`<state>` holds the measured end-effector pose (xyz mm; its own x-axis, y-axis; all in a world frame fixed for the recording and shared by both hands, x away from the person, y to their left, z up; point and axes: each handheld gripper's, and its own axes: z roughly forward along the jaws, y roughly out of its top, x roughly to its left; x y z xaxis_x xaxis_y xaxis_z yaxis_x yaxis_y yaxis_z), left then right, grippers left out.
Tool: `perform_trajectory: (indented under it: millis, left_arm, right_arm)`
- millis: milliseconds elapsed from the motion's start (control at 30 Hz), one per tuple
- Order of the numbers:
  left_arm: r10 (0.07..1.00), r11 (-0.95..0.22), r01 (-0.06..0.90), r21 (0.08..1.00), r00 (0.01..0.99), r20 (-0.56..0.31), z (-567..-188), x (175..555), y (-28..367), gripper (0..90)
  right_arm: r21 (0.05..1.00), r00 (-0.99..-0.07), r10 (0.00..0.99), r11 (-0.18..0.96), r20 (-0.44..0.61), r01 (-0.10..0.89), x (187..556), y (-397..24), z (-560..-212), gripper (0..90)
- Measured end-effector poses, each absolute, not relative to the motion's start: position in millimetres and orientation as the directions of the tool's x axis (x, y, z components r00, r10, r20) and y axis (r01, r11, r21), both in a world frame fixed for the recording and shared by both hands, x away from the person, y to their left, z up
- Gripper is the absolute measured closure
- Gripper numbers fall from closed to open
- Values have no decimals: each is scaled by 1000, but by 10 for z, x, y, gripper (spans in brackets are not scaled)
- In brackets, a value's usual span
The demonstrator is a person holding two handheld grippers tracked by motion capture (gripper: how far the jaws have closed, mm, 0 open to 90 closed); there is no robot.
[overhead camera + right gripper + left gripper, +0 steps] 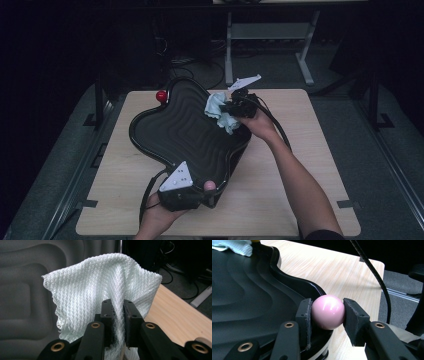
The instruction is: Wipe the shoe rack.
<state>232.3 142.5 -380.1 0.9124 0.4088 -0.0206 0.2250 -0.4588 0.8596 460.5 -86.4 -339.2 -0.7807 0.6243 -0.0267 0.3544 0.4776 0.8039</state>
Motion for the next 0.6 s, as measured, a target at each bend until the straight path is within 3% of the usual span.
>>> perform_trajectory:
  millis: [200,467,600]
  left_arm:
    - [411,-455,225,862,911,-21,-3805,2319,1425,604]
    - [408,-455,226,861,913,-24,-3804,2326,1426,604]
    - [411,-452,225,863,911,-22,-3809,2320,1428,604]
  right_arm:
    - [791,-780,625,484,-14,374,4567,-1009,-3454,799]
    - [808,-788,614,482,-34,340,4667,-808,-3303,797]
    - [809,-787,617,473,-21,349,4656,-911,-3361,799]
